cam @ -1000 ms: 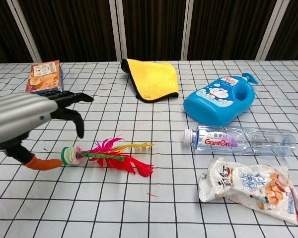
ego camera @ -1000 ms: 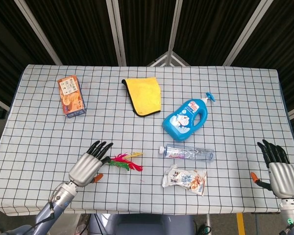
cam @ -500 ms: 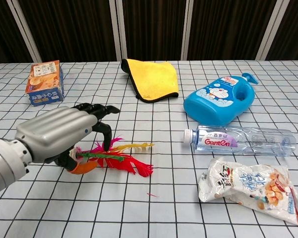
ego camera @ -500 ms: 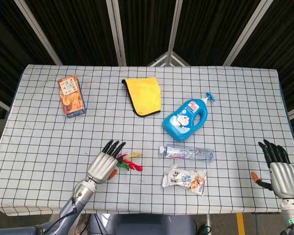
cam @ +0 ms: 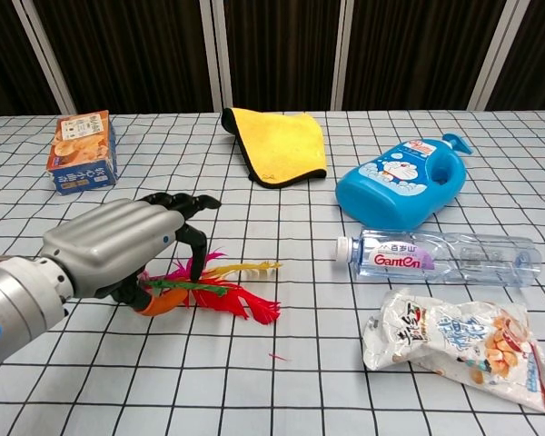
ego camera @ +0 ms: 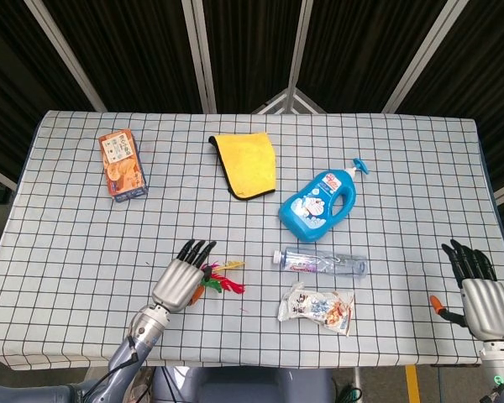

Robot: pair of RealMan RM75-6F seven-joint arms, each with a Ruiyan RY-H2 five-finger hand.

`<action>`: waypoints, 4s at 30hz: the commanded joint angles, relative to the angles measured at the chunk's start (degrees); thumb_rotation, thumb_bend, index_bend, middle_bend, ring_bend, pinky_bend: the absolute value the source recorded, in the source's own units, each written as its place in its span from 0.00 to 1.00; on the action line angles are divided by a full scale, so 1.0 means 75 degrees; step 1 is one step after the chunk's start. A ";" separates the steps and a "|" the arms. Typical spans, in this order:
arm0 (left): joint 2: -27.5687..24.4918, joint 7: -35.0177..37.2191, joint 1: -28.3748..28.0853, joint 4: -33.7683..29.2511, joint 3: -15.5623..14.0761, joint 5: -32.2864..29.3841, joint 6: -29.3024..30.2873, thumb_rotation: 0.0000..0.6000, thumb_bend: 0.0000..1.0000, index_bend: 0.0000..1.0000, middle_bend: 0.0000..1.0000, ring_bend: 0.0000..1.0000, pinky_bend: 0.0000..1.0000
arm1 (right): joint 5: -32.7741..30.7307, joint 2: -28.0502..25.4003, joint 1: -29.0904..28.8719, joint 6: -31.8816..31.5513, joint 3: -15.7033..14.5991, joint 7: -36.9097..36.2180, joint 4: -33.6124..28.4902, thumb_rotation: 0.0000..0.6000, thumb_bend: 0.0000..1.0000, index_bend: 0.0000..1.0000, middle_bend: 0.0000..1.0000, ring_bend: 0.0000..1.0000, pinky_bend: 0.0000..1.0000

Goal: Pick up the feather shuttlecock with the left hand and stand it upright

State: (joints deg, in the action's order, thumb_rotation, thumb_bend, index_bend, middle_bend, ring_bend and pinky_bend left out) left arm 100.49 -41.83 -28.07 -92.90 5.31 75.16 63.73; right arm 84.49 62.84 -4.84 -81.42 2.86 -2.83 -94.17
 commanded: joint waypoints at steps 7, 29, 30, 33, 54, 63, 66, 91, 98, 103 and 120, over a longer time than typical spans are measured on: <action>0.0157 0.0050 -0.0112 0.0099 0.0002 -0.0153 0.0076 1.00 0.53 0.51 0.00 0.00 0.00 | -0.0010 -0.0003 0.0004 0.0005 -0.0001 -0.0002 -0.0001 1.00 0.33 0.00 0.00 0.00 0.00; -0.0040 0.0380 -0.0135 -0.0014 -0.0039 -0.0165 0.0400 1.00 0.64 0.61 0.04 0.00 0.00 | -0.0017 -0.0017 0.0006 0.0009 0.0003 -0.0010 -0.0006 1.00 0.33 0.00 0.00 0.00 0.00; -0.0113 0.0431 -0.0133 -0.0107 -0.0012 -0.0144 0.0440 1.00 0.64 0.61 0.04 0.00 0.00 | -0.0015 -0.0012 0.0002 0.0013 0.0003 -0.0002 -0.0003 1.00 0.33 0.00 0.00 0.00 0.00; -0.0292 0.0589 -0.0123 -0.0369 0.0068 -0.0070 0.0563 1.00 0.64 0.61 0.04 0.00 0.00 | -0.0010 -0.0010 0.0003 0.0009 0.0002 0.0003 -0.0005 1.00 0.33 0.00 0.00 0.00 0.00; -0.1413 0.1951 0.0134 -0.0891 0.0346 -0.0127 0.0978 1.00 0.65 0.60 0.04 0.00 0.00 | -0.0012 0.0013 0.0007 0.0016 -0.0016 0.0135 -0.0042 1.00 0.33 0.00 0.00 0.00 0.00; -0.1358 0.2045 0.0106 -0.0631 0.0419 -0.0305 0.0950 1.00 0.65 0.60 0.04 0.00 0.00 | -0.0037 0.0019 -0.0012 0.0065 -0.0014 0.0142 -0.0035 1.00 0.33 0.00 0.00 0.00 0.00; -0.1330 0.2059 0.0085 -0.0538 0.0458 -0.0374 0.0941 1.00 0.65 0.60 0.04 0.00 0.00 | -0.0029 0.0024 -0.0020 0.0067 -0.0009 0.0128 -0.0019 1.00 0.33 0.00 0.00 0.00 0.00; -0.1865 0.2944 0.0434 -0.0356 0.0031 -0.0081 0.1083 1.00 0.49 0.48 0.01 0.00 0.00 | -0.0006 0.0019 -0.0013 0.0045 -0.0018 0.0121 -0.0009 1.00 0.33 0.00 0.00 0.00 0.00; -0.2348 0.3795 0.0751 -0.0639 -0.0242 0.0583 0.1467 1.00 0.23 0.09 0.00 0.00 0.00 | -0.0012 0.0018 -0.0010 0.0045 -0.0021 0.0134 -0.0011 1.00 0.33 0.00 0.00 0.00 0.00; -0.2930 0.4213 0.1133 -0.0987 -0.0443 0.1002 0.1994 1.00 0.20 0.05 0.00 0.00 0.00 | -0.0025 0.0011 -0.0004 0.0060 -0.0033 0.0155 -0.0018 1.00 0.33 0.00 0.00 0.00 0.00; -0.4845 0.4904 0.2836 -0.0468 -0.1264 0.1470 0.3586 1.00 0.17 0.00 0.00 0.00 0.00 | -0.0084 0.0019 -0.0021 0.0120 -0.0036 0.0347 -0.0049 1.00 0.33 0.00 0.00 0.00 0.00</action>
State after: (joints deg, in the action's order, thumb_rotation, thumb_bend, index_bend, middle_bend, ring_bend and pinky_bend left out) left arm 64.90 -5.99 -7.88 -97.37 -3.63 85.92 89.50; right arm 83.96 62.99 -4.96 -80.61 2.58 -0.28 -94.47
